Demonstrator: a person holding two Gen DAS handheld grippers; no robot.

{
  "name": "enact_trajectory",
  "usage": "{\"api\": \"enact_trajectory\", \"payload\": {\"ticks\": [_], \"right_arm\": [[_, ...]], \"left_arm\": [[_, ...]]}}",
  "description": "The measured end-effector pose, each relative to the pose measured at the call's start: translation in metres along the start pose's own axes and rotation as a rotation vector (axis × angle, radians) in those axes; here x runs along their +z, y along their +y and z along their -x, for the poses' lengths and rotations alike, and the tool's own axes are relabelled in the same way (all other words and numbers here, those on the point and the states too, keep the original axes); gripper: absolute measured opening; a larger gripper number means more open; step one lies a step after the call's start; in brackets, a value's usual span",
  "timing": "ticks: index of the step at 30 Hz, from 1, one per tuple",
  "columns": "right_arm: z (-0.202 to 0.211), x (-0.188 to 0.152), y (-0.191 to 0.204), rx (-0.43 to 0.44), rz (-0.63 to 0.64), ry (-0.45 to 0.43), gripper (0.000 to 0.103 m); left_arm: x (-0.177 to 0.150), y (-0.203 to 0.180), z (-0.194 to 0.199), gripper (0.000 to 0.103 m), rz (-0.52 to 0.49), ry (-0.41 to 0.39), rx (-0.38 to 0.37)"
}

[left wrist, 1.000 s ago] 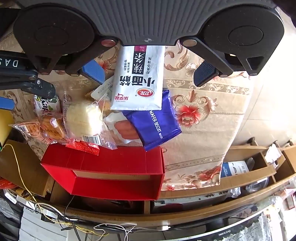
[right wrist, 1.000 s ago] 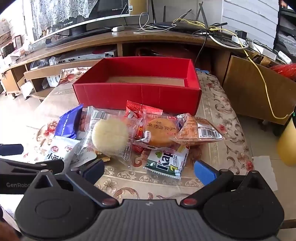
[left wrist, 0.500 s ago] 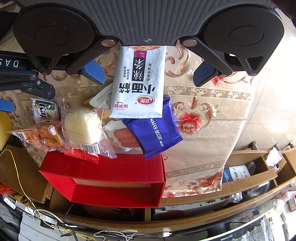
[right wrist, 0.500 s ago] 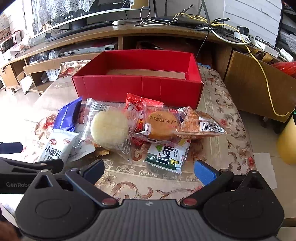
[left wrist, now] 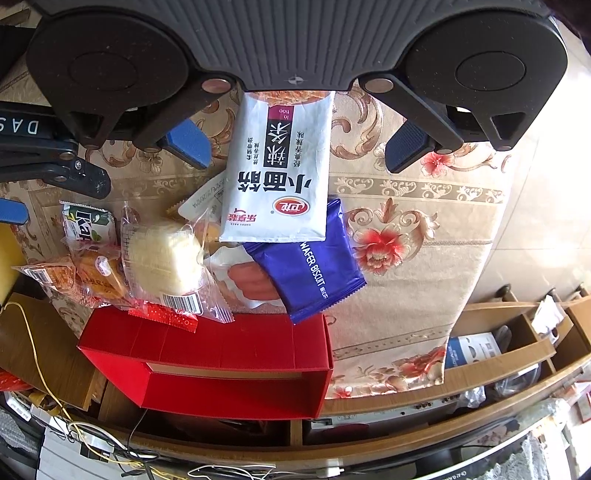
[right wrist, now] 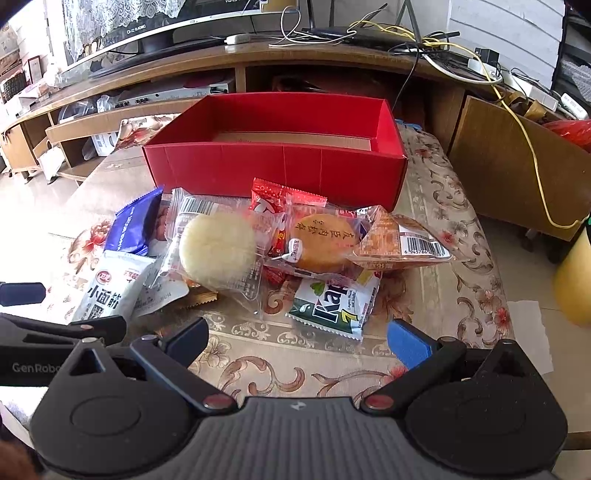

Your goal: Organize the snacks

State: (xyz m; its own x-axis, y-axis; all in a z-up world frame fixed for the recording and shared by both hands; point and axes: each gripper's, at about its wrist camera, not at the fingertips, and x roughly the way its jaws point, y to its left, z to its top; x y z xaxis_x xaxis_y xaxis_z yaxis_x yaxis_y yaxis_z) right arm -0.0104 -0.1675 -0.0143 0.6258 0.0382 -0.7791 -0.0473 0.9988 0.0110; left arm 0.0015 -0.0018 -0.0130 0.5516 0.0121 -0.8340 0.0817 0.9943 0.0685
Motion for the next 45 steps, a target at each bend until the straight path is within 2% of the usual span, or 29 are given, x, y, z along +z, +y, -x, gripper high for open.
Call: {"api": "enact_trajectory", "payload": {"ticks": [18, 28, 31, 33, 38, 45], "right_arm": [[-0.006, 0.000, 0.003, 0.013, 0.014, 0.031, 0.099], [-0.007, 0.012, 0.004, 0.055, 0.053, 0.021, 0.099], [-0.010, 0.017, 0.007, 0.066, 0.073, 0.016, 0.099], [-0.011, 0.023, 0.008, 0.077, 0.096, 0.008, 0.099], [-0.014, 0.039, 0.012, 0.124, 0.179, -0.011, 0.099], [-0.025, 0.058, 0.036, 0.182, 0.435, -0.036, 0.099]], "left_arm": [[-0.003, 0.002, -0.008, 0.101, 0.010, 0.037, -0.011], [-0.003, 0.001, -0.016, 0.101, -0.001, 0.063, -0.023], [-0.004, 0.001, -0.020, 0.097, 0.003, 0.078, -0.023], [-0.003, 0.003, -0.024, 0.094, 0.013, 0.096, -0.031], [-0.002, 0.003, -0.027, 0.094, 0.015, 0.106, -0.037], [0.000, 0.012, -0.031, 0.088, 0.051, 0.124, -0.064]]}}
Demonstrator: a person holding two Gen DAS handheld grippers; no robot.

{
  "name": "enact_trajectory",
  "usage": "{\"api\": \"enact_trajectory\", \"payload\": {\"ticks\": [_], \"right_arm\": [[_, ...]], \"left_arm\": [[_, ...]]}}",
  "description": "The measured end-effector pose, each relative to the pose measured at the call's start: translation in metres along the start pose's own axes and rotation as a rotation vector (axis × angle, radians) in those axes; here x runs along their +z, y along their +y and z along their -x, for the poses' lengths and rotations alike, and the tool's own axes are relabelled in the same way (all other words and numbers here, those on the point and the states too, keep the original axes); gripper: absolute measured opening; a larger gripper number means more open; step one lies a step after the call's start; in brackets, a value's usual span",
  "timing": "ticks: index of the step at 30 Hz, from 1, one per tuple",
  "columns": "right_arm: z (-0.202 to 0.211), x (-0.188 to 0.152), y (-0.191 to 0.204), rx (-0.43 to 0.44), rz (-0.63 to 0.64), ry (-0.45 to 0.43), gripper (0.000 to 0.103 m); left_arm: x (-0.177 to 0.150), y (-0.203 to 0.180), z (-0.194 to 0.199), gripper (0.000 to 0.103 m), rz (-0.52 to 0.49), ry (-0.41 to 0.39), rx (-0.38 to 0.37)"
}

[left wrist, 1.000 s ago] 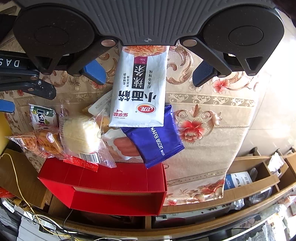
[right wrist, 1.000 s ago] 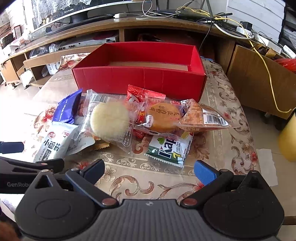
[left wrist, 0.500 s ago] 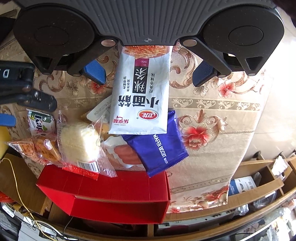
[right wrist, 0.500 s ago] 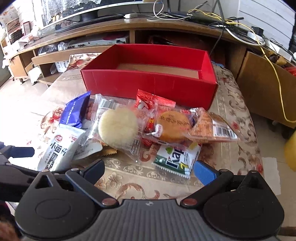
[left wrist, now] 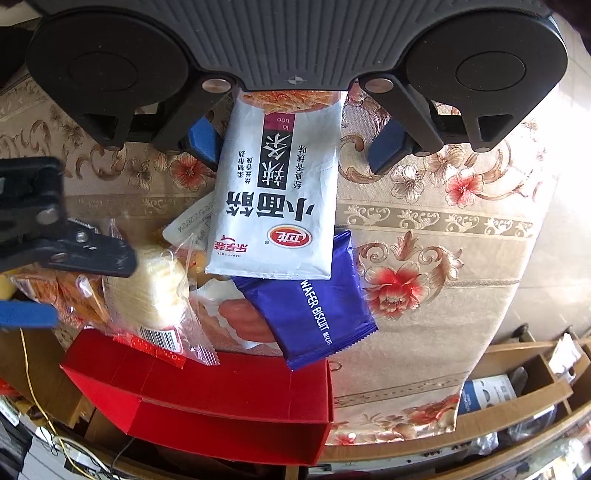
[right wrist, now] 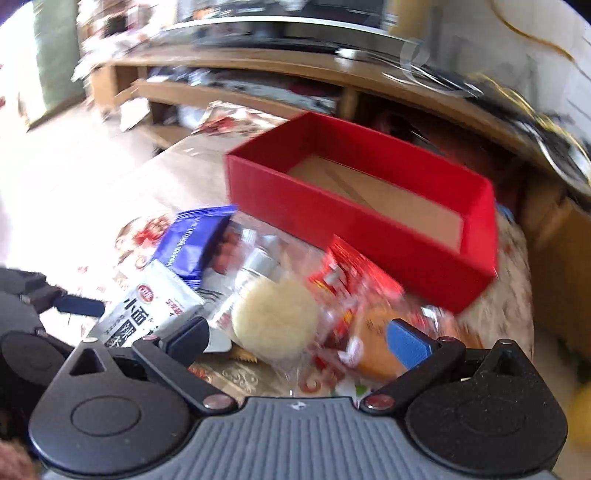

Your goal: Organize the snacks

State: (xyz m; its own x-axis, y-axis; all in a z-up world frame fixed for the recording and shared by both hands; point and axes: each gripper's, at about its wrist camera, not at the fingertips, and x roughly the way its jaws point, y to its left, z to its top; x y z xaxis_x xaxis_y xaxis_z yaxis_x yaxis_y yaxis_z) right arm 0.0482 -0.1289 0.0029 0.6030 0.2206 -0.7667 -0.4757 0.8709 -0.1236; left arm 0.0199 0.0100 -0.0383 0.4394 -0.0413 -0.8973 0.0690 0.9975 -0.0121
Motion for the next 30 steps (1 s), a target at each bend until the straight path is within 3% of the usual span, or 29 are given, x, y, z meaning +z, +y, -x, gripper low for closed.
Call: {"api": "enact_trajectory", "payload": {"ticks": [4, 8, 13, 16, 24, 30], "right_arm": [[-0.019, 0.012, 0.006, 0.037, 0.154, 0.037, 0.097], [-0.034, 0.020, 0.009, 0.089, 0.201, 0.073, 0.093], [-0.039, 0.003, 0.018, 0.133, 0.196, 0.133, 0.071], [-0.034, -0.008, 0.010, 0.165, 0.095, 0.162, 0.055], [-0.009, -0.034, 0.000, 0.198, -0.053, 0.189, 0.054], [-0.005, -0.034, 0.000, 0.185, -0.061, 0.189, 0.054]], "left_arm": [[0.001, 0.001, -0.001, 0.089, -0.003, 0.000, -0.006], [0.002, 0.002, -0.003, 0.091, -0.005, 0.001, -0.007], [0.005, 0.000, -0.008, 0.094, -0.021, 0.006, 0.008], [0.005, -0.003, -0.009, 0.096, -0.042, 0.010, 0.018], [0.000, 0.003, -0.003, 0.086, -0.025, 0.013, 0.010], [-0.003, 0.003, -0.001, 0.088, -0.040, 0.011, 0.005]]}}
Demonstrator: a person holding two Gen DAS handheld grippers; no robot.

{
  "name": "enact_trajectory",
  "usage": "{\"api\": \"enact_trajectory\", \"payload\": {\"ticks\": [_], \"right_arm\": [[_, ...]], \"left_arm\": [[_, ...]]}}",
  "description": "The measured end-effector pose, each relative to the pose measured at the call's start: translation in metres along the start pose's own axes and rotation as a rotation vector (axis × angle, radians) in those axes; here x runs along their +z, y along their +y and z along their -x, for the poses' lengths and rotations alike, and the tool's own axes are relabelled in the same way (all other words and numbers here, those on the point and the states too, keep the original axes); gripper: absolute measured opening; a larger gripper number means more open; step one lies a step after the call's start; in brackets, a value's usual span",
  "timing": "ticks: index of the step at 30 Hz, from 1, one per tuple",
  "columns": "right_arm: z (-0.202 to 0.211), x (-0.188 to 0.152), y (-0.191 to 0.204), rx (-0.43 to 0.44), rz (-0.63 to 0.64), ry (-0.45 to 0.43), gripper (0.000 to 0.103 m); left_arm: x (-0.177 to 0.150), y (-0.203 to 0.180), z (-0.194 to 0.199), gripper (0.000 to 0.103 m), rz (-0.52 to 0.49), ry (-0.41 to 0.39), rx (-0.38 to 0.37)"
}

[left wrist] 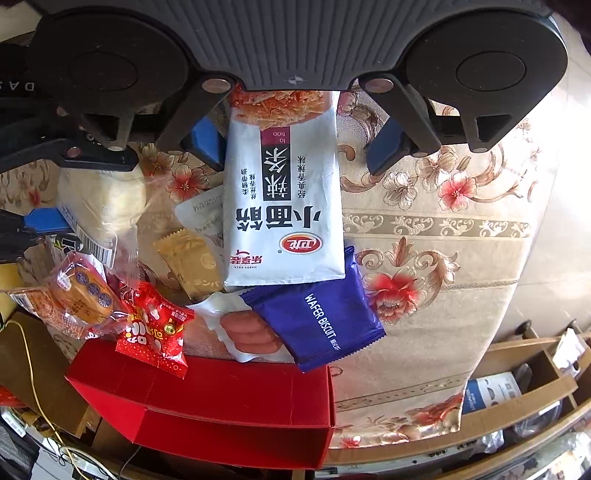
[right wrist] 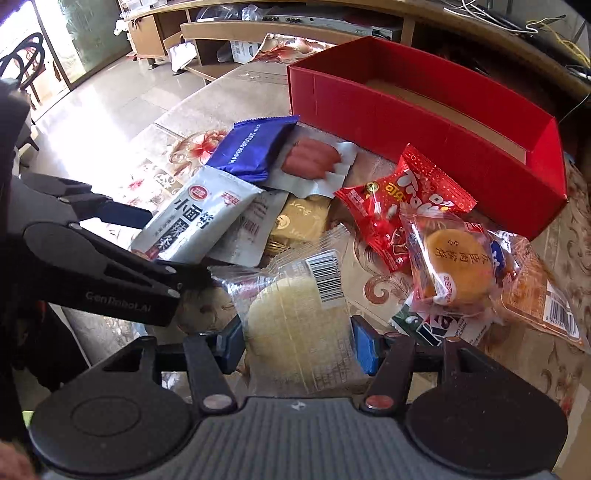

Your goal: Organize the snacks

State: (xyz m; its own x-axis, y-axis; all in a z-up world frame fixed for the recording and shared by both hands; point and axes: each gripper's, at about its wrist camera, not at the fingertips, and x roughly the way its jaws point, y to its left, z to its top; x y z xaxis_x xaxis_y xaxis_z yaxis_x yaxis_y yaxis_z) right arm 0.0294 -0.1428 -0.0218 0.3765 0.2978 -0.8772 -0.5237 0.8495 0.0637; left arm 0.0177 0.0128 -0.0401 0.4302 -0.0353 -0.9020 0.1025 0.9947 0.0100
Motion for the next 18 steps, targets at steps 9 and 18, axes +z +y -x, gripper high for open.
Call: {"api": "enact_trajectory", "payload": {"ticks": [9, 18], "right_arm": [[-0.015, 0.005, -0.002, -0.003, -0.017, -0.001, 0.059], [-0.023, 0.006, -0.008, 0.040, -0.076, 0.023, 0.093]], "left_arm": [[0.006, -0.002, -0.012, 0.103, -0.017, -0.017, 0.053], [0.003, 0.003, -0.014, 0.103, 0.005, -0.033, 0.048]]}}
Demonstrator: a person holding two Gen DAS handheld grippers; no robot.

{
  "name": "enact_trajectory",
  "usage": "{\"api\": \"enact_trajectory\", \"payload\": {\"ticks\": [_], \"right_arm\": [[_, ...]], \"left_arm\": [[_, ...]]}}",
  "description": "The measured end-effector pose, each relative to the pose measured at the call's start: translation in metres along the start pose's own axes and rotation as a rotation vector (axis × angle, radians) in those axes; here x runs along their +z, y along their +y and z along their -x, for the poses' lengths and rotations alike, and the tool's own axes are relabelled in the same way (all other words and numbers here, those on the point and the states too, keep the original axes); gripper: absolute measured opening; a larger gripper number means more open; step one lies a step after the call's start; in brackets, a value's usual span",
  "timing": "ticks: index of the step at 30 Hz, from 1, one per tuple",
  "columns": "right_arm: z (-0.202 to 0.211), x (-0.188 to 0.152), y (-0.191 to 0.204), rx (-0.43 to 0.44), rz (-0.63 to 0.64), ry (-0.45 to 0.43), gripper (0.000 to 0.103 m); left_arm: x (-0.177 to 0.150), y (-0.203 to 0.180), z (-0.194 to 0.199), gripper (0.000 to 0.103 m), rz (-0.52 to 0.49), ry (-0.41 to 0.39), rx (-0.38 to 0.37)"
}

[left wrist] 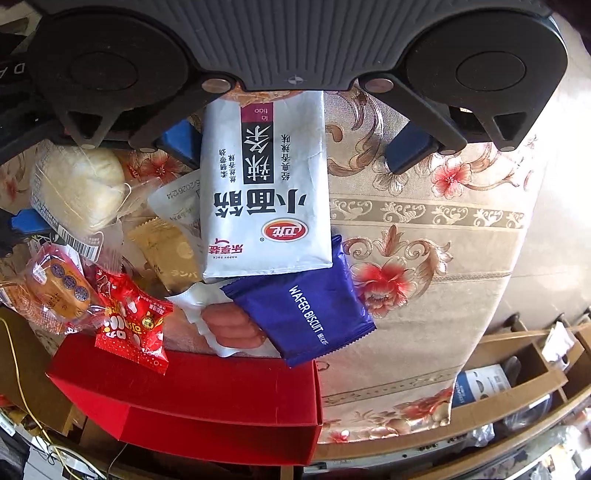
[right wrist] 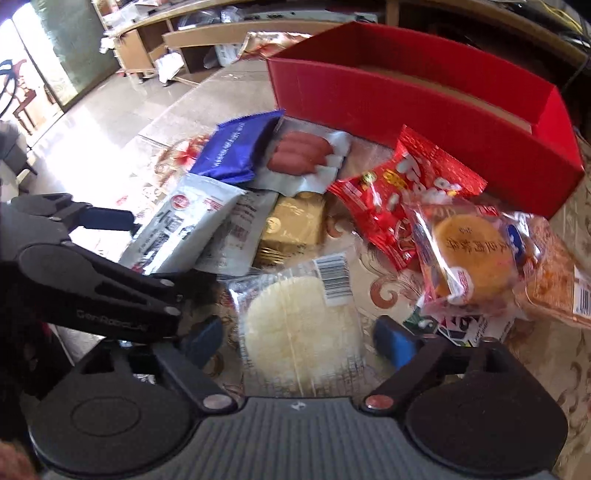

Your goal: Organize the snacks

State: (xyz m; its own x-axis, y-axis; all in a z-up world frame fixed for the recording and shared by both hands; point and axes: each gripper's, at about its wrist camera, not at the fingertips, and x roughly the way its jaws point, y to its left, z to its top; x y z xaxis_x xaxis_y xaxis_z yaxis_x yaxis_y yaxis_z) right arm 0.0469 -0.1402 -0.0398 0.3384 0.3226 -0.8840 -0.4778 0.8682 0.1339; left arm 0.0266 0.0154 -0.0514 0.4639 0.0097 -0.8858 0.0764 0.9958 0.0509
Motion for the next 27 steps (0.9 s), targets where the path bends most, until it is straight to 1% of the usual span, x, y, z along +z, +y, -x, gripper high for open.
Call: {"api": "enact_trajectory", "payload": {"ticks": [1, 3, 4, 5, 7, 9, 10, 11, 12, 13, 14, 18, 21, 27], "right_arm": [[-0.002, 0.001, 0.002, 0.011, 0.017, 0.013, 0.100], [-0.004, 0.000, 0.009, -0.022, 0.051, 0.020, 0.100], [-0.004, -0.001, 0.012, -0.041, 0.064, 0.029, 0.099], [-0.003, -0.001, 0.014, -0.068, 0.070, 0.029, 0.094], [0.005, -0.002, 0.011, -0.113, 0.051, 0.019, 0.066], [0.014, -0.003, 0.002, -0.087, -0.019, 0.009, 0.053], [0.015, -0.005, -0.002, -0.081, -0.047, 0.008, 0.053], [0.016, -0.006, -0.002, -0.092, -0.054, 0.008, 0.053], [0.017, -0.008, 0.000, -0.113, -0.046, 0.006, 0.053], [0.018, -0.009, 0.002, -0.123, -0.042, 0.003, 0.052], [0.020, -0.010, 0.003, -0.118, -0.043, 0.000, 0.052], [0.030, -0.012, 0.011, -0.098, -0.052, -0.026, 0.052], [0.034, -0.012, 0.015, -0.090, -0.056, -0.038, 0.052], [0.035, -0.009, 0.015, -0.084, -0.061, -0.054, 0.052]], "left_arm": [[0.000, 0.001, 0.000, 0.103, 0.001, 0.003, 0.000], [0.000, 0.000, 0.000, 0.103, -0.004, 0.009, 0.002], [0.001, -0.001, 0.000, 0.103, -0.007, 0.011, 0.003], [0.002, -0.001, 0.000, 0.103, -0.010, 0.015, 0.001], [0.002, 0.000, 0.000, 0.103, -0.015, 0.021, -0.004], [0.002, 0.001, 0.003, 0.097, -0.016, 0.019, -0.005], [0.002, 0.001, 0.004, 0.095, -0.016, 0.017, -0.006], [0.002, 0.001, 0.006, 0.089, -0.014, 0.014, -0.010], [0.002, 0.001, 0.008, 0.081, -0.012, 0.010, -0.016], [0.002, 0.001, 0.010, 0.076, -0.010, 0.007, -0.025], [0.002, 0.000, 0.012, 0.068, -0.011, 0.003, -0.027], [0.001, 0.002, 0.015, 0.059, -0.001, 0.004, -0.036], [-0.001, 0.004, 0.019, 0.054, 0.016, 0.007, -0.067], [-0.004, 0.004, 0.027, 0.050, 0.022, -0.007, -0.083]]}}
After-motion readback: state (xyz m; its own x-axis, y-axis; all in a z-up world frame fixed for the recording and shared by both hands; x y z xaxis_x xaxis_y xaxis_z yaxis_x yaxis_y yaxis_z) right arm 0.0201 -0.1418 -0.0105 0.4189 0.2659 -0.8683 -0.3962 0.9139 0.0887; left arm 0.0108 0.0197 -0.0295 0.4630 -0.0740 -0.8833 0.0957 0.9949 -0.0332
